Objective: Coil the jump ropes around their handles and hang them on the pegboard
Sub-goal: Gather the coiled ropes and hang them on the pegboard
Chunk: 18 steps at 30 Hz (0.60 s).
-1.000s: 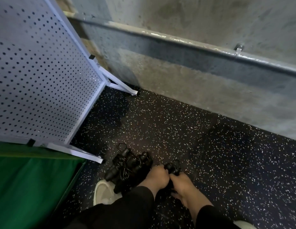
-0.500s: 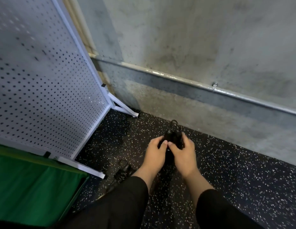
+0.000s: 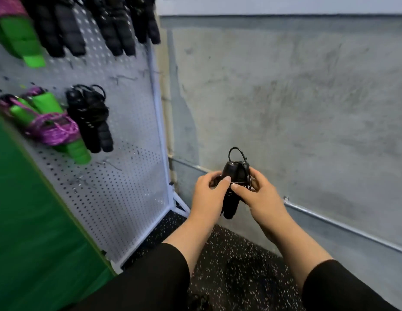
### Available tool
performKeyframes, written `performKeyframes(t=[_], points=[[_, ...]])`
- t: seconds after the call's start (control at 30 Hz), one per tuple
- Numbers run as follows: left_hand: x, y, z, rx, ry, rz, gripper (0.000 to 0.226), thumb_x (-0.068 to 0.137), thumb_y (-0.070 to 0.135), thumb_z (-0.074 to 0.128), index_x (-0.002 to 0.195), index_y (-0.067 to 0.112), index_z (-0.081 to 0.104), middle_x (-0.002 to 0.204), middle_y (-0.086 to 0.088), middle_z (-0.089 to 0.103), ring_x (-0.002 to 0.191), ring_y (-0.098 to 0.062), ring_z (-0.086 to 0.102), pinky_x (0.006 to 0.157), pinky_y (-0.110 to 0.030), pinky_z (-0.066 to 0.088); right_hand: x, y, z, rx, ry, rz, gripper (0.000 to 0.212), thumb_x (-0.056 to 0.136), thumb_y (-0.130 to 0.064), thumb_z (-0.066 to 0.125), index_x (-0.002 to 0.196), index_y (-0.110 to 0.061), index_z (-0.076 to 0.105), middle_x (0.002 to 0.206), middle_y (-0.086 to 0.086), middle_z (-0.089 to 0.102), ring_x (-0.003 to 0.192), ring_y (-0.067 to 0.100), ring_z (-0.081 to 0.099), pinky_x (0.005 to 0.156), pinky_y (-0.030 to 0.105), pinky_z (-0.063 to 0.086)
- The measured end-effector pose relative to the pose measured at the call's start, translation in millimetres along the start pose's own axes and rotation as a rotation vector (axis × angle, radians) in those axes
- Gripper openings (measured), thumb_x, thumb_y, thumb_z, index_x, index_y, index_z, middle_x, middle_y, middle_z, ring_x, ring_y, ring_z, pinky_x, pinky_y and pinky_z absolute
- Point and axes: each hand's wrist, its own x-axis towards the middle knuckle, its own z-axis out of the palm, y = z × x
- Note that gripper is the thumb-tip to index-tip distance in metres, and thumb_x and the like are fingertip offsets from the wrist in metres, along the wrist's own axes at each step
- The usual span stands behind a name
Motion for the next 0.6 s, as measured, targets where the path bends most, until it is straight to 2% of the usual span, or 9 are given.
performKeyframes(t=[0.07, 0.17, 0.23, 0.3, 0.37, 0.47, 0.53, 0.6], points=[[0, 20, -12, -0.03, -0.004, 0.009, 0.013, 0.1, 0.028, 0.061, 0.111, 0.027, 0.069, 0.112, 0.0, 0.071, 0.1, -0.013, 0.068, 0.081, -0.027, 0.053, 4, -19, 9, 0.022, -0.012, -0.033, 0.053, 0.091, -0.011, 0.074, 0.135, -0.029, 0.053, 0.121, -0.015, 0.07, 0.109, -0.002, 0.066, 0.097, 0.026, 0.051], [6, 46, -30, -0.114, 0.053, 0.048, 0.013, 0.1, 0.025, 0.062, 0.109, 0.025, 0.071, 0.1, 0.002, 0.075, 0.09, -0.011, 0.07, 0.071, -0.021, 0.05, 14, -49, 26, 0.039, -0.013, -0.072, 0.049, 0.09, -0.011, 0.075, 0.13, -0.027, 0.053, 0.12, -0.013, 0.072, 0.107, -0.001, 0.068, 0.094, 0.026, 0.052], [11, 63, -43, -0.174, 0.121, 0.11, 0.013, 0.098, 0.023, 0.065, 0.109, 0.022, 0.071, 0.094, 0.002, 0.074, 0.084, -0.012, 0.069, 0.067, -0.023, 0.05, 24, -69, 38, 0.022, -0.008, -0.123, 0.039, 0.089, -0.011, 0.075, 0.121, -0.026, 0.058, 0.118, -0.011, 0.071, 0.102, -0.009, 0.066, 0.09, 0.016, 0.051], [14, 77, -55, -0.256, 0.18, 0.16, 0.013, 0.098, 0.02, 0.066, 0.11, 0.02, 0.071, 0.092, 0.002, 0.075, 0.079, -0.009, 0.07, 0.064, -0.022, 0.051, 32, -91, 54, -0.019, -0.036, -0.191, 0.036, 0.09, -0.011, 0.074, 0.12, -0.026, 0.062, 0.115, -0.018, 0.068, 0.093, -0.014, 0.065, 0.08, 0.008, 0.05], [18, 86, -66, -0.317, 0.248, 0.207, 0.014, 0.098, 0.018, 0.066, 0.111, 0.02, 0.07, 0.093, 0.004, 0.075, 0.081, -0.001, 0.07, 0.068, -0.019, 0.053, 42, -107, 69, -0.034, -0.082, -0.233, 0.039, 0.092, -0.011, 0.072, 0.125, -0.028, 0.062, 0.113, -0.02, 0.07, 0.094, -0.009, 0.068, 0.079, 0.01, 0.052], [29, 95, -86, -0.378, 0.35, 0.256, 0.015, 0.098, 0.019, 0.065, 0.112, 0.025, 0.07, 0.097, 0.004, 0.075, 0.091, -0.005, 0.072, 0.078, -0.025, 0.058, 57, -124, 99, -0.075, -0.157, -0.286, 0.038, 0.097, -0.008, 0.065, 0.119, -0.039, 0.062, 0.103, -0.025, 0.074, 0.099, -0.002, 0.07, 0.084, 0.013, 0.052], [38, 100, -100, -0.39, 0.399, 0.285, 0.02, 0.1, 0.018, 0.061, 0.118, 0.026, 0.067, 0.105, 0.007, 0.073, 0.101, -0.005, 0.07, 0.087, -0.026, 0.057, 68, -131, 118, -0.072, -0.187, -0.281, 0.037, 0.101, -0.008, 0.06, 0.112, -0.043, 0.064, 0.105, -0.02, 0.075, 0.102, 0.001, 0.07, 0.094, 0.024, 0.053], [47, 103, -112, -0.414, 0.435, 0.297, 0.023, 0.102, 0.016, 0.058, 0.121, 0.028, 0.063, 0.11, 0.01, 0.07, 0.104, -0.003, 0.068, 0.094, -0.028, 0.055, 79, -134, 134, -0.056, -0.232, -0.268, 0.032, 0.102, -0.01, 0.057, 0.117, -0.037, 0.065, 0.112, -0.013, 0.074, 0.108, 0.005, 0.068, 0.102, 0.033, 0.052]])
